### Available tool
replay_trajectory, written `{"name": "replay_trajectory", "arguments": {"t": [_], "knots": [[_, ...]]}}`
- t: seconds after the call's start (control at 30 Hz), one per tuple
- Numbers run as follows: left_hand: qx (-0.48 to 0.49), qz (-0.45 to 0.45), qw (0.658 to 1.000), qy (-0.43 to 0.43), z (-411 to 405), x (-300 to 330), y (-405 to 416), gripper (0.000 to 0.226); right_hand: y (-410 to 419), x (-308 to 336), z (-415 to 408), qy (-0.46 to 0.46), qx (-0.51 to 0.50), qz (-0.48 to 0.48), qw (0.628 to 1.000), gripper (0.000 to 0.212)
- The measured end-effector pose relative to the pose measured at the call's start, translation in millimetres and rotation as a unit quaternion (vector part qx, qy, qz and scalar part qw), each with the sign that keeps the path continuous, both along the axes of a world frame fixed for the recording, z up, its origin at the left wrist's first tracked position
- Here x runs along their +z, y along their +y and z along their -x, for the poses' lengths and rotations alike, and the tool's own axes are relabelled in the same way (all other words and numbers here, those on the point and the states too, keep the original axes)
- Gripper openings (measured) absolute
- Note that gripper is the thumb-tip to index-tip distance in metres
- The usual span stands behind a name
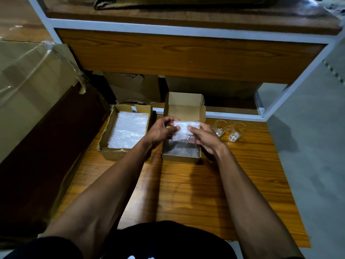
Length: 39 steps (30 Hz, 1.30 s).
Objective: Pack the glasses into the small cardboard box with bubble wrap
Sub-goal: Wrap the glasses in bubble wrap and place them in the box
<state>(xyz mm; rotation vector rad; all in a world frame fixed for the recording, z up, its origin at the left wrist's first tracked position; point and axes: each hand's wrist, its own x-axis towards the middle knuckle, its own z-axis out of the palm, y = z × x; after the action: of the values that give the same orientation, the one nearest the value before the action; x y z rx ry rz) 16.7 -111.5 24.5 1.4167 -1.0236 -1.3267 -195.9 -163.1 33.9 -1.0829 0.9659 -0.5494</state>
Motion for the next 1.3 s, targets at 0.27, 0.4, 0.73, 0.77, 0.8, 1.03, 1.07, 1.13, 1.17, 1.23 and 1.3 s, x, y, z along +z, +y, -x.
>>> {"name": "replay_trajectory", "arguments": {"t": [0.27, 0.4, 0.73, 0.77, 0.8, 1.03, 1.07, 1.13, 1.17, 1.23, 1.3], "knots": [[-0.030, -0.007, 0.999, 0.045, -2.1, 6.1, 3.5, 0.045, -3.5, -1.2, 0.6, 0.009, -0.033, 0.030, 0.999, 0.032], [-0.037, -0.009, 0.999, 0.023, -2.6, 6.9, 3.9, 0.036, -3.5, 0.4, 1.6, 0.011, -0.032, 0.054, 0.998, 0.030], [-0.062, -0.012, 0.992, 0.107, 3.1, 10.9, -0.5, 0.021, -1.9, 5.7, 4.1, 0.010, -0.072, 0.082, 0.994, 0.022], [-0.055, -0.025, 0.988, 0.139, 3.9, 11.3, -1.0, 0.019, -2.3, 5.4, 4.3, 0.008, -0.079, 0.086, 0.993, 0.024], [-0.048, -0.038, 0.984, 0.166, 4.8, 11.7, -1.6, 0.018, -2.3, 5.6, 4.3, 0.007, -0.085, 0.092, 0.992, 0.026], [-0.029, -0.049, 0.984, 0.166, 4.7, 6.5, -2.3, 0.030, -3.9, 2.5, 5.2, 0.026, -0.071, 0.112, 0.991, 0.026], [-0.023, -0.048, 0.986, 0.156, 4.3, 6.4, -2.3, 0.037, -3.1, 3.8, 6.6, 0.024, -0.063, 0.108, 0.992, 0.025], [-0.021, -0.038, 0.990, 0.131, 3.6, 7.4, -1.7, 0.046, -2.8, 5.4, 11.9, -0.001, -0.041, 0.082, 0.996, 0.029], [-0.021, -0.036, 0.993, 0.114, 2.7, 7.5, -1.3, 0.048, -3.7, 5.1, 16.1, -0.026, -0.028, 0.054, 0.998, 0.032], [-0.017, -0.032, 0.997, 0.074, 2.1, 10.1, -0.7, 0.050, -5.7, 2.3, 24.1, -0.094, -0.011, -0.014, 0.995, 0.035], [-0.018, -0.028, 0.998, 0.056, 2.7, 10.6, -2.1, 0.051, -7.2, -0.9, 27.8, -0.119, -0.016, -0.040, 0.992, 0.038]]}}
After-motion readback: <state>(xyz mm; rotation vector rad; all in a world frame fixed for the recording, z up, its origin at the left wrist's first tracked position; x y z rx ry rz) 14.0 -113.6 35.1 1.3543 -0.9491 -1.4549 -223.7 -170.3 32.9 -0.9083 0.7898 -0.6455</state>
